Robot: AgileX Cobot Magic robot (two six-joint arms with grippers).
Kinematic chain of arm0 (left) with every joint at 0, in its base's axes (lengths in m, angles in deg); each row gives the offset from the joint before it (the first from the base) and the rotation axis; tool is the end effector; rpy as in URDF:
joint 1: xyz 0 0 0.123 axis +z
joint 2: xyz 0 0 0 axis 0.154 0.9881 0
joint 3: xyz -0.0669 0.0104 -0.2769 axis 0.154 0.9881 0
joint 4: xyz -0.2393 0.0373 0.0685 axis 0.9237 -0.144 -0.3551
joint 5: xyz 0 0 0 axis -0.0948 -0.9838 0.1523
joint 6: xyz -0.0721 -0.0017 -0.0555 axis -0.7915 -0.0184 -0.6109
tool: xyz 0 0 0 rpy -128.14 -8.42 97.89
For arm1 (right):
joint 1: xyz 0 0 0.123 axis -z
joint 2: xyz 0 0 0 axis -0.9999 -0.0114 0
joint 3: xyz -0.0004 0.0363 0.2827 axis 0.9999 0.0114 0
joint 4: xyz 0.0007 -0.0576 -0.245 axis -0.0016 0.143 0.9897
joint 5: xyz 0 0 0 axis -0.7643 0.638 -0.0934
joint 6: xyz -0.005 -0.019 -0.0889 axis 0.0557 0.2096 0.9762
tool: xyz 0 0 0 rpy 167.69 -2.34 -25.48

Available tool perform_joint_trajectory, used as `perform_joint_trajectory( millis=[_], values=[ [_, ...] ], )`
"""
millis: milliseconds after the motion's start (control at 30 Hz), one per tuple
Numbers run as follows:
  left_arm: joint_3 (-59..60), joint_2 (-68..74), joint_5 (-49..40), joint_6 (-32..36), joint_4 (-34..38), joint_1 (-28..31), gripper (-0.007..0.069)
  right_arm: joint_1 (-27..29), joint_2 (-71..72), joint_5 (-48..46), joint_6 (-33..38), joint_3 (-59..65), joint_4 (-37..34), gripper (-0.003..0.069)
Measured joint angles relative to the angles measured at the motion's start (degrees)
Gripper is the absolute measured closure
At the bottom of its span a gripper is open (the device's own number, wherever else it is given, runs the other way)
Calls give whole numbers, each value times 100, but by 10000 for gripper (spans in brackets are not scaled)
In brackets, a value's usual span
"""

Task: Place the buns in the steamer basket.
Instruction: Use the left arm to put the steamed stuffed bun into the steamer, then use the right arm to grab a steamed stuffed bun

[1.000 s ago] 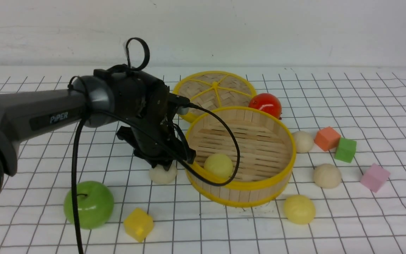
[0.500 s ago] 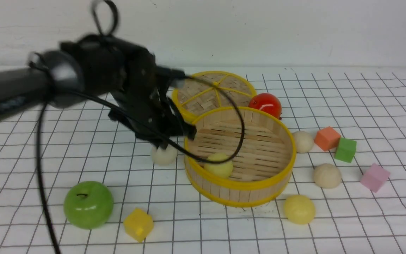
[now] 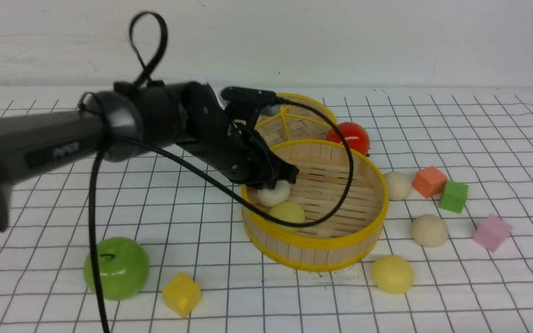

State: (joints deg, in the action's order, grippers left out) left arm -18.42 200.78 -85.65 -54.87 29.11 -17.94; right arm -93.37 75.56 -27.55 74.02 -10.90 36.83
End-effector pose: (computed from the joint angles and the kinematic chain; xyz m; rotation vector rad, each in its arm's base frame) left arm 0.4049 -0.2199 0.2123 0.5432 2.3843 -0.4290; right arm 0.0516 0.0061 0.1729 -0.0022 1.8822 0.1328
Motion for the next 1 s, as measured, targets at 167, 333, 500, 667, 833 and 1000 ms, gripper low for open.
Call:
perform_joint_trajectory(
  millis=[167,333,500,667,833,1000],
  values=[
    [0,66,189,6,-1,17,358,0,0,0,0,0,0,418],
    [7,-225,-238,-81,-1,12,214,0,0,0,0,0,0,418],
    [7,-1222,-886,-398,-72,12,291,0,0,0,0,0,0,418],
    [584,-2806,-1242,-552,-221,12,624,0,0,0,0,0,0,418],
    [2344,-4582,-479,-571,-99,12,638,0,0,0,0,0,0,418],
    [4451,-6426,665,-571,411,12,638,0,0,0,0,0,0,418]
  ],
)
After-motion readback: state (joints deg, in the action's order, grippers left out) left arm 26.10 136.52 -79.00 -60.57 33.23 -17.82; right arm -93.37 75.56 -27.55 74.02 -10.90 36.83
